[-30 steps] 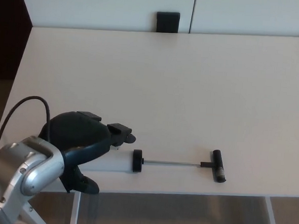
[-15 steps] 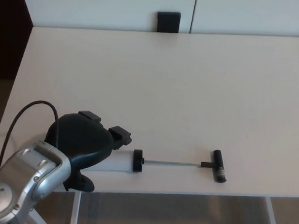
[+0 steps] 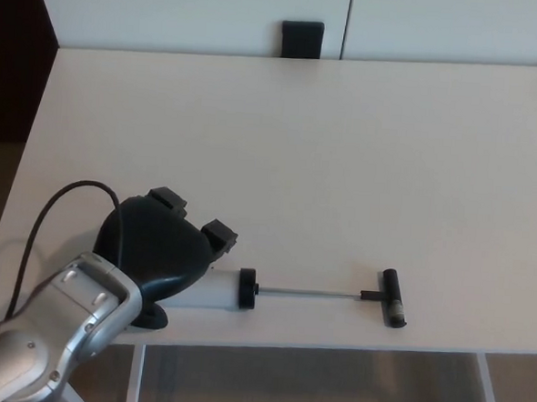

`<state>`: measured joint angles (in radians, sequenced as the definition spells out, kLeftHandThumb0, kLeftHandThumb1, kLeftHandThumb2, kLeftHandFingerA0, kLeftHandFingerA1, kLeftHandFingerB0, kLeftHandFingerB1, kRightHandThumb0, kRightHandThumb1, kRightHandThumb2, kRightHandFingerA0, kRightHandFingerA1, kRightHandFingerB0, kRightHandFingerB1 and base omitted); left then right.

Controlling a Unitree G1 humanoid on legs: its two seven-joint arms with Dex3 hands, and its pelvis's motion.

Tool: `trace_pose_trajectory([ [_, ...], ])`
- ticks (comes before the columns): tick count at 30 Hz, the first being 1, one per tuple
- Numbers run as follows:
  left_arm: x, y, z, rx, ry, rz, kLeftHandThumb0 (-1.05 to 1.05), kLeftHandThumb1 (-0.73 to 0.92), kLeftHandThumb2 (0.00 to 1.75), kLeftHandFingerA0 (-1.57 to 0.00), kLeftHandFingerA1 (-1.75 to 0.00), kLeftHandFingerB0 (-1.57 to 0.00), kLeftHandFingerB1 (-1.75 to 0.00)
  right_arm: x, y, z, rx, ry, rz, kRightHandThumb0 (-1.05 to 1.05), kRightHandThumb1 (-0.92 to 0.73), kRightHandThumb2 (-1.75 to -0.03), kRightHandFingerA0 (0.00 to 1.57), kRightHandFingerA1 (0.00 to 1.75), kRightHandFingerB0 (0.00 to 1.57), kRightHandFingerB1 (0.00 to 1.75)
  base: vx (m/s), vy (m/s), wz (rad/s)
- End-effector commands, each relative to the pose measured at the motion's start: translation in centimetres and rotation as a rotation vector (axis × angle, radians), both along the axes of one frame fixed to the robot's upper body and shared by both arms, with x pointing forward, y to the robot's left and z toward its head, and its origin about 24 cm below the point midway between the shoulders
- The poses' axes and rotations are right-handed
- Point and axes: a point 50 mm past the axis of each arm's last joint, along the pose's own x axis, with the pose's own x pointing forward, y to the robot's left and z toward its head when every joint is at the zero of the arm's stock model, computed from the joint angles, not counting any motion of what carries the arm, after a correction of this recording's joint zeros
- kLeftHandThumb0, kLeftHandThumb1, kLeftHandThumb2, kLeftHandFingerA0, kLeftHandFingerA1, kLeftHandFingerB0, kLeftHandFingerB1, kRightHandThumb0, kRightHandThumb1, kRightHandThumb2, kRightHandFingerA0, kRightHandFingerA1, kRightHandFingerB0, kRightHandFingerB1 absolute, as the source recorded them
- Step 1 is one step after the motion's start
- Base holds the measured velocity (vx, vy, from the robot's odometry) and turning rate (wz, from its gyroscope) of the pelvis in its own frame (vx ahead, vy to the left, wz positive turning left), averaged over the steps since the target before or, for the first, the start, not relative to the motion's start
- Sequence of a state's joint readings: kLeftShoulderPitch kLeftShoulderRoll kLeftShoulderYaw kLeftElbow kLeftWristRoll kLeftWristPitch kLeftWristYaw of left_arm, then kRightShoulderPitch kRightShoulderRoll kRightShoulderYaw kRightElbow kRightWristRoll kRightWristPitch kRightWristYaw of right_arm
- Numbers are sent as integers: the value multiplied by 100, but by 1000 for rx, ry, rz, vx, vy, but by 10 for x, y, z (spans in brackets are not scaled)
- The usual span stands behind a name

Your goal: The robot walks towards a desk on which an air pump is kept in the middle. It lifts it up and holds it with its left hand and uses its right hand to compress it by pushing its handle inwards.

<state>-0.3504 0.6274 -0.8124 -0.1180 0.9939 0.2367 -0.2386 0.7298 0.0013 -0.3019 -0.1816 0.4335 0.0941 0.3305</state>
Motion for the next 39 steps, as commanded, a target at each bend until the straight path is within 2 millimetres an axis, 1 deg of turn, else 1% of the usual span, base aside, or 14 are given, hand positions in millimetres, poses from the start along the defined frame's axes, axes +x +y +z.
trace_pose_trajectory([
  [1,9,2,1,151,-193,-2,-53,53,56,-34,-33,-29,-31,4,-1,7,-18,-45,8,-38,-60,-58,70,47,45,37,0,0,0],
  [2,9,1,2,149,-185,1,-53,53,56,-34,-33,-29,-31,4,-2,7,-19,-46,10,-38,-60,-58,70,47,45,37,0,0,0],
  [3,9,0,2,121,-163,10,-45,67,61,-77,-58,-34,-32,5,-2,7,-17,-49,11,-35,-62,-58,71,47,43,37,0,0,0],
  [6,9,-1,1,88,-142,19,-45,67,61,-77,-58,-34,-32,6,-3,7,-13,-52,10,-35,-62,-58,71,47,43,37,0,0,0],
  [7,10,-2,1,80,-136,18,-33,64,59,-89,-115,-41,-34,7,-3,7,-13,-55,11,-36,-61,-58,74,47,44,37,0,0,0],
  [9,10,-3,-3,52,-72,8,-21,68,61,-71,-128,-44,-35,8,-3,7,-18,-59,15,-38,-60,-58,73,47,44,36,0,0,0],
  [15,8,-5,-16,-58,-6,-54,-30,64,59,-70,-130,-82,-55,11,-2,10,-28,-59,16,-36,-63,-58,71,47,45,36,0,0,0],
  [18,8,-8,-17,-97,-54,-88,-36,56,90,-82,-115,-68,-67,13,-1,11,-34,-65,24,-36,-63,-58,71,47,44,36,0,0,0],
  [22,9,-9,-17,-124,-69,-96,-28,66,60,-66,-147,-81,-61,15,-1,11,-32,-72,21,-34,-63,-58,72,47,44,37,0,0,0],
  [23,9,-10,-16,-136,-62,-90,-34,61,96,-83,-114,-71,-70,16,-1,12,-29,-78,22,-35,-62,-58,73,47,45,37,0,0,0],
  [25,10,-9,-16,-144,-46,-79,-33,60,96,-83,-112,-69,-68,17,-1,13,-30,-86,24,-37,-62,-58,70,48,45,37,0,0,0],
  [28,12,-8,-17,-149,-26,-66,-29,69,62,-68,-143,-79,-59,17,0,14,-33,-93,24,-38,-61,-58,68,48,44,37,0,0,0],
  [38,24,2,-11,-248,57,20,-28,77,65,-70,-135,-72,-48,7,2,32,-21,-111,22,-31,-63,-59,72,47,46,37,0,0,0],
  [39,26,5,-9,-268,68,41,-18,68,54,-56,-153,-61,-100,-2,2,43,3,-123,41,-54,-49,-79,66,58,39,47,0,0,0],
])
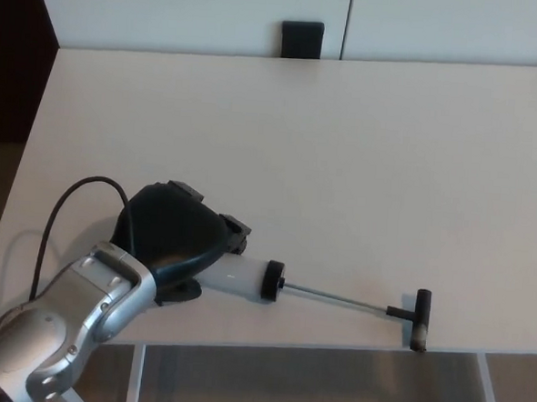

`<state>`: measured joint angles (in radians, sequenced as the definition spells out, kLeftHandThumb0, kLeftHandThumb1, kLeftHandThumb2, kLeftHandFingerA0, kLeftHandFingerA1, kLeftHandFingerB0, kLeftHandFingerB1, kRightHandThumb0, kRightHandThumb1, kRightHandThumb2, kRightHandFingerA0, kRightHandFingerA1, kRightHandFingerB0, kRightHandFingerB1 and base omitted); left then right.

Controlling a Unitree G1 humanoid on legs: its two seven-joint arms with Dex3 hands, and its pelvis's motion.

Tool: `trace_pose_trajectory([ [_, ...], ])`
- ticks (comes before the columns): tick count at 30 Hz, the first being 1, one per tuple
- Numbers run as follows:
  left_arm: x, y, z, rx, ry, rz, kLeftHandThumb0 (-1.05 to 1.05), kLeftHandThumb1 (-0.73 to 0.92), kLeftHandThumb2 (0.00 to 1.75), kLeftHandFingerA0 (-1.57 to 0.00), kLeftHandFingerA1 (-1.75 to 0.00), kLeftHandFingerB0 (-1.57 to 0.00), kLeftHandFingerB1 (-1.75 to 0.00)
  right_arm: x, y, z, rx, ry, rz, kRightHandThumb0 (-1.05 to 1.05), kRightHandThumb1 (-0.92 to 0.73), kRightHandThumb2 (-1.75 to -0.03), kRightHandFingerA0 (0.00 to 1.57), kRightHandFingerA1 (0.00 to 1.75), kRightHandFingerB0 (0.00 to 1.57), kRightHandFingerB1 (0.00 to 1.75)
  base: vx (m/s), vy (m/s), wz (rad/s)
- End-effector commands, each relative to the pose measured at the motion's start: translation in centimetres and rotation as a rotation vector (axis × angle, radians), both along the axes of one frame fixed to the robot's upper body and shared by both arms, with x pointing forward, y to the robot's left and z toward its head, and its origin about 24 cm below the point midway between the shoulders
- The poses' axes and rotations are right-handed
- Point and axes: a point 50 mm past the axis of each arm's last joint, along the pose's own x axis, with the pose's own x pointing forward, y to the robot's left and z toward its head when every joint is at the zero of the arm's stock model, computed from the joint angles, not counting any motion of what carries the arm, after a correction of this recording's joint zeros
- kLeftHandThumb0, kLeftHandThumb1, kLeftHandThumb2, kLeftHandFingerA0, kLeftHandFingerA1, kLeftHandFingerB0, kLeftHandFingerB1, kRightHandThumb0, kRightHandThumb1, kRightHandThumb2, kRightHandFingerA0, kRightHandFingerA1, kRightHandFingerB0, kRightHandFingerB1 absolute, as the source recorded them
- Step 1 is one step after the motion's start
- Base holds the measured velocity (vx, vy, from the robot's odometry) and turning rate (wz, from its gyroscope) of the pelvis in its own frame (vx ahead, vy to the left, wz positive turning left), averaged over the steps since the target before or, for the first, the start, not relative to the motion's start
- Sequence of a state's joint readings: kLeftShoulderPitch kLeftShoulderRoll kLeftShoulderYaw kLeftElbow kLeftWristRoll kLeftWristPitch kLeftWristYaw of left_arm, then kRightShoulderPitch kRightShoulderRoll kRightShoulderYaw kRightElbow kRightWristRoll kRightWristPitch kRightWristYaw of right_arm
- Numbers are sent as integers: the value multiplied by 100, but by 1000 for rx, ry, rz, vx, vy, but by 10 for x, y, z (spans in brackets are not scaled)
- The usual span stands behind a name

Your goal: The robot walks towards a desk on which an air pump is kept in the middle. It lifts it up and holds it with its left hand and uses its right hand to compress it by pushing its handle inwards.

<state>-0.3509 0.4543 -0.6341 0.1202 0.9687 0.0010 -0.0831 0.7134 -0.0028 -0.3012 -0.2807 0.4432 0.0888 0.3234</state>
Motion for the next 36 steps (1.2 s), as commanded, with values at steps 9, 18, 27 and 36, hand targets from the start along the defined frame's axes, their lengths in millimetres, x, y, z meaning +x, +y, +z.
trace_pose_trajectory([
  [9,19,27,14,-153,198,136,-3,67,56,-39,-164,-39,-138,-56,2,77,106,-113,111,-53,-67,-60,68,45,46,37,0,0,0],
  [18,30,28,32,-322,322,204,-1,74,59,-67,-160,-55,-142,-58,12,136,-32,-567,86,-54,-71,-63,62,46,43,38,0,0,0],
  [27,39,32,44,-343,328,181,-4,73,67,-80,-159,-66,-143,-39,11,193,-304,-1032,-27,-50,-59,-101,51,60,26,48,0,0,0],
  [36,40,31,46,-351,314,164,-5,70,64,-82,-162,-66,-149,-18,14,200,-303,-1128,-44,-62,-67,-66,55,41,39,36,0,0,0],
])
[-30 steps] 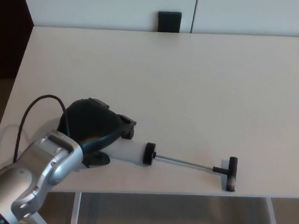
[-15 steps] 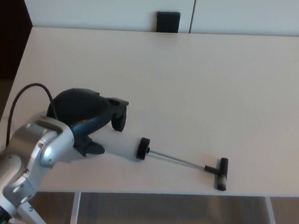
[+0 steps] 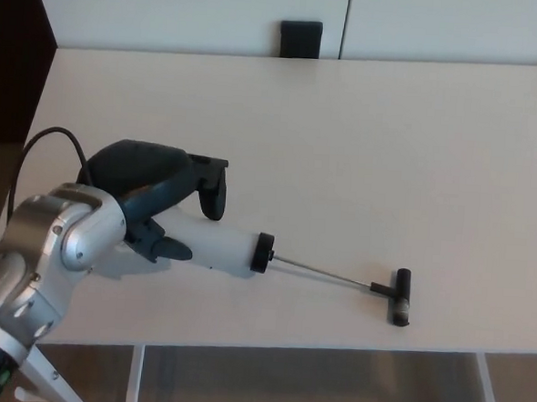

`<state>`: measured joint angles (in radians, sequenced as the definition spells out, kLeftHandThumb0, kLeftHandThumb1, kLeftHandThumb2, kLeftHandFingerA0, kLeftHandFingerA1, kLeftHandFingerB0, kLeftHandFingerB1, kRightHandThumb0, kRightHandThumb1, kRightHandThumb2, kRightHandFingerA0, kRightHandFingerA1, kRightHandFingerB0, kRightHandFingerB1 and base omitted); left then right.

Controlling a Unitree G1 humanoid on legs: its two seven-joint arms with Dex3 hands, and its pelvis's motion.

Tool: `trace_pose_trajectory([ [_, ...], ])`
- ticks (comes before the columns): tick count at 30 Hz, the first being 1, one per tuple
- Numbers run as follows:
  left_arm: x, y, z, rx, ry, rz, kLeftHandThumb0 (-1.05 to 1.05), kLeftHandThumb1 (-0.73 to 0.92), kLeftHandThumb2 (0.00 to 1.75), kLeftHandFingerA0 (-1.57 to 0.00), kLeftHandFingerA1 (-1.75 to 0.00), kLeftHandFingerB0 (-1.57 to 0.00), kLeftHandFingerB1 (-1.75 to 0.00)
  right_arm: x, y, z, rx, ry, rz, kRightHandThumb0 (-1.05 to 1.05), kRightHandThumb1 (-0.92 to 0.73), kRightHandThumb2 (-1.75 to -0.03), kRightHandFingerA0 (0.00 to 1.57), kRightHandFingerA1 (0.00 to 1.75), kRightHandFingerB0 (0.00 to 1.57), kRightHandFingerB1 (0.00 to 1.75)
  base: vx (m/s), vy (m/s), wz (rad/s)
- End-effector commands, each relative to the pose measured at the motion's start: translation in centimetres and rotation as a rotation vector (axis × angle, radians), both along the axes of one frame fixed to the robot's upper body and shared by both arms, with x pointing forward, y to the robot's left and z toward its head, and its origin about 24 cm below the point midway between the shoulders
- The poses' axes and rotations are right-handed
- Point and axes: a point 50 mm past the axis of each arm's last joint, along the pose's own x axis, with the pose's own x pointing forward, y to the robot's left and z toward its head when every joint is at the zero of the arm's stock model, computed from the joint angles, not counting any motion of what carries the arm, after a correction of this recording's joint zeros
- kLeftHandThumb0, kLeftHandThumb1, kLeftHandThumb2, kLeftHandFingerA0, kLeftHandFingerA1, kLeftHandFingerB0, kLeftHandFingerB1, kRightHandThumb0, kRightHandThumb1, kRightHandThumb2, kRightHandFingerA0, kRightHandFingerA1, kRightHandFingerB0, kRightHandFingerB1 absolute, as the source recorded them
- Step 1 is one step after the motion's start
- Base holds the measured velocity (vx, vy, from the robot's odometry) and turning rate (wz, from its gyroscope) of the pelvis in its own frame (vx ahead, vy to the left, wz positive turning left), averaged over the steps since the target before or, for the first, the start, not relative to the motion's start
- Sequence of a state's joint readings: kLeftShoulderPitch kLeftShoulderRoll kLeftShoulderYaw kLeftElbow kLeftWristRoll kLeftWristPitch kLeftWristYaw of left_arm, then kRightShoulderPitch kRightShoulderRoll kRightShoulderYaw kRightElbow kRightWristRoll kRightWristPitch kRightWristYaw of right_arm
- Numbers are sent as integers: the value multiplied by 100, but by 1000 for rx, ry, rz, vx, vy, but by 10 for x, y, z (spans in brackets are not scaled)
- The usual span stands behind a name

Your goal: The robot walks towards a desk on which an air pump is kept in the middle. It lifts it up and holds it with its left hand and uses its right hand to compress it by pushing its handle inwards.

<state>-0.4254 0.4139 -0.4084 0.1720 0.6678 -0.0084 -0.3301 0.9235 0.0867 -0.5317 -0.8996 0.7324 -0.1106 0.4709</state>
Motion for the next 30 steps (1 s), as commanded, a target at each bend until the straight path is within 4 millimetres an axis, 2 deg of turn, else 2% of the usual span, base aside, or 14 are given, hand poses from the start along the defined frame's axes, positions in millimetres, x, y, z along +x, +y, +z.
trace_pose_trajectory([
  [1,9,6,12,-98,106,3,-4,73,67,-83,-162,-65,-148,8,5,49,-57,-481,-96,-58,-74,-62,58,41,43,36,0,0,0],
  [7,9,6,12,-94,108,1,-3,75,65,-81,-163,-64,-150,18,7,43,-33,-451,-95,-58,-74,-61,60,39,44,35,0,0,0],
  [8,9,5,12,-99,108,1,-5,71,71,-77,-168,-65,-155,21,8,42,-24,-441,-103,-61,-60,-91,53,55,41,50,0,0,0],
  [12,10,5,12,-104,112,-5,-6,71,67,-80,-166,-66,-154,30,13,36,-5,-405,-128,-60,-59,-92,53,57,39,51,0,0,0],
  [13,9,4,10,-94,113,-5,-6,71,67,-76,-169,-63,-158,33,13,34,-2,-390,-128,-57,-72,-62,56,45,42,36,0,0,0],
  [14,9,2,10,-87,113,-4,-6,71,67,-76,-169,-63,-158,35,13,32,-1,-380,-127,-57,-72,-62,56,45,42,36,0,0,0],
  [15,9,1,8,-70,108,-8,-11,57,83,-110,-142,-86,-129,36,14,29,3,-373,-125,-57,-72,-62,56,45,43,36,0,0,0],
  [17,8,-1,7,-53,103,-14,-11,57,83,-110,-142,-86,-129,38,15,27,7,-368,-126,-57,-72,-62,56,45,43,36,0,0,0],
  [18,7,-2,5,-6,92,-31,-9,73,55,-64,-175,-50,-160,39,16,26,3,-369,-126,-56,-73,-62,57,45,42,36,0,0,0],
  [20,6,-3,2,48,80,-51,-9,73,55,-64,-175,-50,-160,40,17,25,-4,-370,-127,-56,-73,-62,57,45,42,36,0,0,0],
  [21,4,-4,-1,92,69,-67,-13,71,54,-59,-175,-46,-158,40,17,24,-4,-370,-121,-59,-60,-92,49,58,35,50,0,0,0],
  [29,0,-9,-14,184,36,-107,-13,71,53,-58,-175,-44,-156,39,17,21,-11,-377,-124,-58,-60,-93,49,59,34,51,0,0,0],
  [30,1,-9,-14,187,36,-105,-9,71,51,-67,-175,-45,-156,39,17,21,-12,-378,-124,-59,-60,-93,48,59,34,51,0,0,0],
])
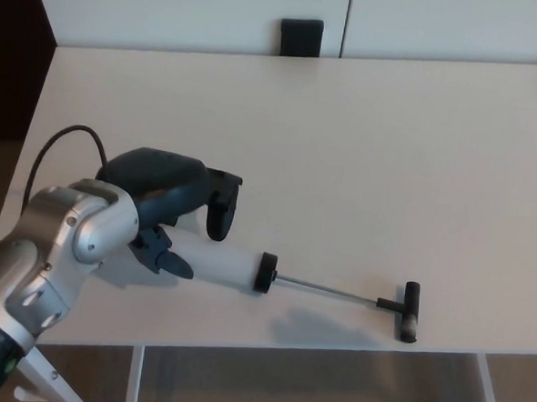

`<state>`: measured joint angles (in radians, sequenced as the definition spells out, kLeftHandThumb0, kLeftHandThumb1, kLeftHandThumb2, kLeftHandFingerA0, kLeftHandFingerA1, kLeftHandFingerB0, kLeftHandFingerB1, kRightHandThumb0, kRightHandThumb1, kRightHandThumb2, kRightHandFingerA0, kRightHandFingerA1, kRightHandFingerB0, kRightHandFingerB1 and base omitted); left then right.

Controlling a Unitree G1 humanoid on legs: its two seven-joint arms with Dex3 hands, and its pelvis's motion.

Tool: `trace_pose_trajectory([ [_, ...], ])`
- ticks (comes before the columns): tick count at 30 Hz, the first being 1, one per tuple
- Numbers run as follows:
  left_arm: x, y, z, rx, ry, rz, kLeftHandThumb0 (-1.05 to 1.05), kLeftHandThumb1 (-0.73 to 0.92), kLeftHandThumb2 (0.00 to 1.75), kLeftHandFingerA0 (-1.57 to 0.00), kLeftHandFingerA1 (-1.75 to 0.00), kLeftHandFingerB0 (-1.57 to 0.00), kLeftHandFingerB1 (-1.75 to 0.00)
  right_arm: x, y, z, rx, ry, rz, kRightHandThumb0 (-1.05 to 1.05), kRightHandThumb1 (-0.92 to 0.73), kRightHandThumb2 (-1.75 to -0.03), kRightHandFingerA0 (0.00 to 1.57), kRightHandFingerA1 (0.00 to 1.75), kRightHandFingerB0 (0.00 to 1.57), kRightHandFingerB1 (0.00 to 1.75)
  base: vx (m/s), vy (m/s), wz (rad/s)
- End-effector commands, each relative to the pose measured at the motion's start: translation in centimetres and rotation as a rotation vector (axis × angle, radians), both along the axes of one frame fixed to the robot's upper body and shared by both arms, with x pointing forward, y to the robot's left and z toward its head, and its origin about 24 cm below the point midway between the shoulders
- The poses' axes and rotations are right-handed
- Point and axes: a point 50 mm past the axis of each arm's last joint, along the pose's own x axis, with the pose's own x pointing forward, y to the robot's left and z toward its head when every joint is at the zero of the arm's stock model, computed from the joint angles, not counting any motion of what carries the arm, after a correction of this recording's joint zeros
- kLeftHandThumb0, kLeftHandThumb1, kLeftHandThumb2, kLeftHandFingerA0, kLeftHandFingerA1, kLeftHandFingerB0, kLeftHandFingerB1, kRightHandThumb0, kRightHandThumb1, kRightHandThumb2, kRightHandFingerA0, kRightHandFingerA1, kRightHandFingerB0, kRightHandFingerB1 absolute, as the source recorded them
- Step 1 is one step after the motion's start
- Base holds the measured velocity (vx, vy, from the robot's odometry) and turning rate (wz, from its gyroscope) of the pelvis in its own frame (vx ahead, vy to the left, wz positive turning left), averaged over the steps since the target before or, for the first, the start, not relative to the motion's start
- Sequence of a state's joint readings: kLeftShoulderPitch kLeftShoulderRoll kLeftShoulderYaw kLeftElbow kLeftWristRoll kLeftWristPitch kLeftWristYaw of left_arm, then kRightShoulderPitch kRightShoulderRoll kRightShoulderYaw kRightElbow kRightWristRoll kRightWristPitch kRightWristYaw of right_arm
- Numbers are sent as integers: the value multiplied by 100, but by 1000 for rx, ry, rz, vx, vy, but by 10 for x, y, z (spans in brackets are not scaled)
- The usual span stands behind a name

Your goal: The robot walks towards a desk on which an air pump is kept in the middle. It lifts it up and holds it with its left hand and uses its right hand to compress it by pushing its handle inwards.

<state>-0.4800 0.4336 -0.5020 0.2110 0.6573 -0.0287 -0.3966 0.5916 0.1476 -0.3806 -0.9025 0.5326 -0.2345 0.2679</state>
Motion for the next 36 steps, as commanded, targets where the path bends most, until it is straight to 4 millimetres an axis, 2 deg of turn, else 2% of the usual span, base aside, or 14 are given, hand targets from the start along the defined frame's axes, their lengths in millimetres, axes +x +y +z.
trace_pose_trajectory([
  [1,0,2,-7,103,-47,-23,-9,71,51,-67,-175,-45,-156,-2,-1,-1,-25,-18,-36,-59,-60,-93,48,59,34,51,0,0,0],
  [3,0,1,-7,97,-40,-22,-13,73,54,-58,-175,-45,-155,-2,-1,-1,-26,-17,-36,-59,-60,-93,48,59,33,51,0,0,0],
  [20,-2,0,-16,107,-98,-36,-16,70,54,-62,-175,-45,-155,-5,2,-3,-7,-9,-19,-59,-59,-92,48,59,31,50,0,0,0],
  [21,-2,0,-16,138,-103,-47,-23,75,58,-67,-169,-67,-92,-5,2,-3,-6,-11,-21,-55,-72,-62,56,47,38,38,0,0,0],
  [22,-1,-1,-15,162,-106,-56,-23,75,58,-67,-169,-67,-92,-5,2,-2,-6,-13,-23,-55,-72,-62,56,47,38,38,0,0,0],
  [23,-2,-3,-16,313,-187,-125,-32,80,68,-78,-159,-70,-99,-5,3,-3,-5,-17,-20,-58,-59,-93,48,59,31,51,0,0,0],
  [26,-3,-6,-19,485,-287,-218,-32,80,68,-78,-159,-70,-99,-4,3,-3,-4,-21,-17,-58,-59,-93,48,59,31,51,0,0,0],
  [27,-5,-11,-24,573,-355,-270,-34,79,63,-76,-173,-58,-151,-4,4,-3,-15,-24,-18,-58,-60,-93,47,59,30,50,0,0,0],
  [28,-6,-13,-26,616,-379,-295,-44,55,89,-114,-141,-74,-117,-4,4,-3,-18,-25,-15,-58,-59,-92,49,58,32,50,0,0,0],
  [32,-6,-15,-31,747,-452,-366,-48,52,88,-113,-140,-73,-116,-3,6,-3,-15,-21,-13,-58,-59,-92,49,58,32,50,0,0,0],
  [33,-6,-16,-35,823,-438,-385,-42,61,58,-85,-162,-79,-91,-3,6,-3,-12,-24,-10,-54,-73,-62,55,47,38,38,0,0,0],
  [34,-6,-16,-37,874,-425,-395,-42,61,58,-85,-162,-79,-91,-3,6,-2,-10,-27,-7,-54,-73,-62,55,47,38,38,0,0,0],
  [35,-8,-17,-42,926,-413,-417,-49,56,62,-91,-157,-84,-80,-3,6,-2,-15,-29,-7,-60,-60,-92,49,58,33,50,0,0,0],
  [36,-9,-17,-45,956,-406,-432,-49,56,62,-91,-157,-84,-80,-3,5,-2,-18,-30,-8,-60,-60,-92,49,58,33,50,0,0,0],
])
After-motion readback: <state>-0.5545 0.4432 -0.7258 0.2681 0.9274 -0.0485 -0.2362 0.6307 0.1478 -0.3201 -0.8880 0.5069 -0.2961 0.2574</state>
